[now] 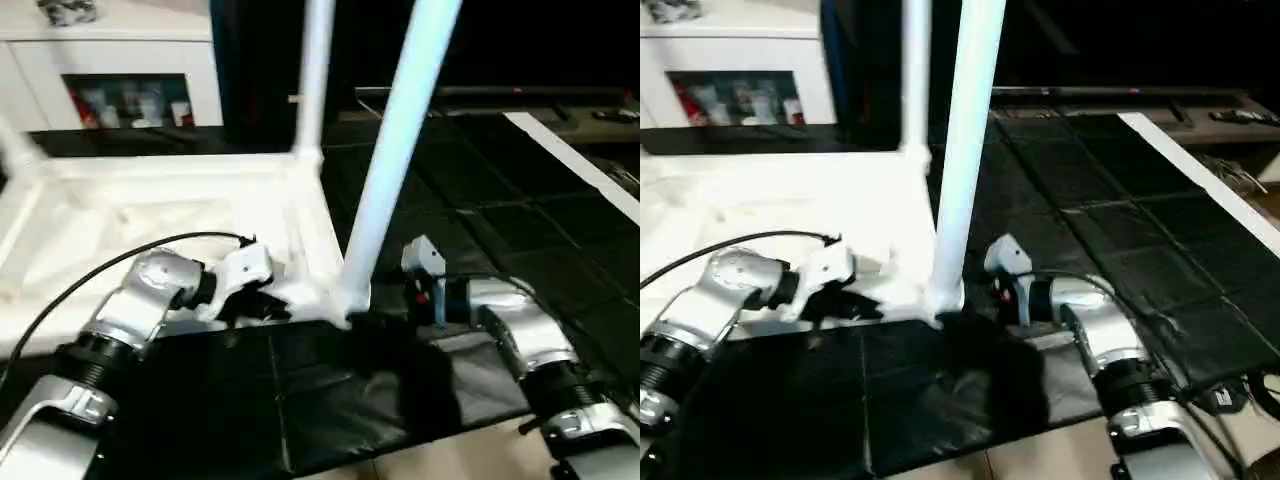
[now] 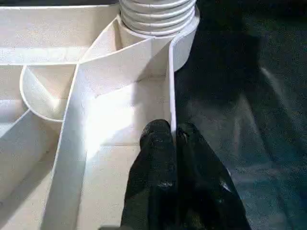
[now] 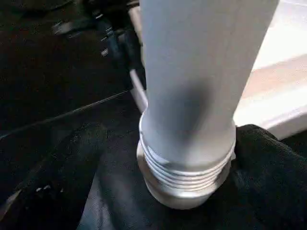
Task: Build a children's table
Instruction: Rotate leg to tighten
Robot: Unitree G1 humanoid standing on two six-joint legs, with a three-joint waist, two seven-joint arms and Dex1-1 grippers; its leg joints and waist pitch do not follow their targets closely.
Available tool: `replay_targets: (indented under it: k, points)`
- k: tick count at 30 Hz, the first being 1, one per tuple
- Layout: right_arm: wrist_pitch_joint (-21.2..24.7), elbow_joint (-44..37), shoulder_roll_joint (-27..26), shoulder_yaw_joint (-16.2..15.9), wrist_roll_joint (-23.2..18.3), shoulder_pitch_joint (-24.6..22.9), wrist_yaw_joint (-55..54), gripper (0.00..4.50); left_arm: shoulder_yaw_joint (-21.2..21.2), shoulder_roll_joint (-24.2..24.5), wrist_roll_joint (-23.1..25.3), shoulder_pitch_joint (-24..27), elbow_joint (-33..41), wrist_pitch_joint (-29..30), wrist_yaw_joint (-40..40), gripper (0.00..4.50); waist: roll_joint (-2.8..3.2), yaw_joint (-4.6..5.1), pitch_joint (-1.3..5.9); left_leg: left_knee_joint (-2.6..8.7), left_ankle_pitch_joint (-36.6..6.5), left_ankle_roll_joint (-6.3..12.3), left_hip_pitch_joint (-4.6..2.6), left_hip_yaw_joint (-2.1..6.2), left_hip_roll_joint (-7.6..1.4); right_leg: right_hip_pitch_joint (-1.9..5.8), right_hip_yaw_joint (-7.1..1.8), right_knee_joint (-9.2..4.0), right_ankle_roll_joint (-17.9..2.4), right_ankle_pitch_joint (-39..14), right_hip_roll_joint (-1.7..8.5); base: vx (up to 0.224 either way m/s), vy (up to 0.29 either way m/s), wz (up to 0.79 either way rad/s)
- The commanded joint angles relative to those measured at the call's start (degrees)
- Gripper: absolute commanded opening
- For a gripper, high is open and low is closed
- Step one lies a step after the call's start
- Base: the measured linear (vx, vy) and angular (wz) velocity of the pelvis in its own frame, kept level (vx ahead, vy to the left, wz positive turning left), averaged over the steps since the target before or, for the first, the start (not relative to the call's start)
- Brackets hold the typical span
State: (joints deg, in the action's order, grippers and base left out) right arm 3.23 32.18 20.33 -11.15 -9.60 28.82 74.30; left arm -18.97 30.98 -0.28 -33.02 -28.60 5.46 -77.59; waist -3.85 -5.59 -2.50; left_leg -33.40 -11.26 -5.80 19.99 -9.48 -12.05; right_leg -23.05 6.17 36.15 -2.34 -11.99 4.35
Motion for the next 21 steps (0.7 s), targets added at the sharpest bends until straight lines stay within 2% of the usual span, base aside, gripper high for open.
replay_targets:
  k: [1,3,4,11,15,21]
  points:
    - [-1.4,0.7,0.5,-0.7,-0.3,0.9,2.5,4.48,-2.6,-0.2,0.3,-0.6,0.1,-1.5,-3.4,0.0,0.39,-0.08,3.31,3.35,-4.1,4.16,0.08,-0.14,-1.84,3.76,-3.83,-3.65,-11.7,-2.9,4.37,0.0,0.0,0.0]
    - [-1.4,1.8,0.3,-1.1,-0.5,1.6,4.3,4.48,-3.0,0.2,0.2,-0.8,0.2,-2.0,-4.6,0.0,0.36,-0.11,3.37,3.3,-4.0,4.05,0.06,-0.13,-1.85,3.75,-3.82,-3.54,-11.9,-2.6,4.38,0.0,0.0,0.0]
    - [-1.4,2.0,0.3,-1.1,-0.5,1.7,4.7,4.21,-3.1,0.2,0.2,-0.8,0.1,-2.2,-4.8,0.0,0.37,-0.31,3.35,3.26,-4.1,4.06,0.11,-0.18,-1.86,3.78,-3.82,-3.52,-12.2,-2.4,4.38,0.0,0.0,0.0]
    - [-2.2,5.1,-1.0,-2.1,-0.4,3.9,7.5,3.67,-3.1,0.9,0.1,-1.2,-0.4,-4.0,-7.5,0.0,0.49,-0.91,3.42,3.22,-4.1,3.47,-0.05,-0.25,-1.93,3.65,-3.83,-3.41,-12.2,-2.5,4.48,0.0,0.0,0.0]
    - [-2.7,5.6,-1.6,-1.8,-1.0,4.1,8.2,3.31,-3.1,1.0,0.1,-1.2,-0.5,-4.0,-7.9,0.0,0.46,-0.94,3.48,3.19,-3.6,3.41,0.06,-0.24,-1.9,3.77,-3.79,-3.21,-12.4,-1.1,4.37,0.0,0.0,0.0]
    - [-3.2,6.2,-2.1,-1.7,-0.9,4.1,9.0,2.82,-3.2,1.4,0.4,-1.0,-0.7,-4.2,-8.5,0.0,0.54,-1.0,3.49,3.21,-4.3,3.06,0.07,-0.25,-1.88,3.78,-3.79,-3.35,-12.1,-2.3,4.43,0.0,0.0,0.0]
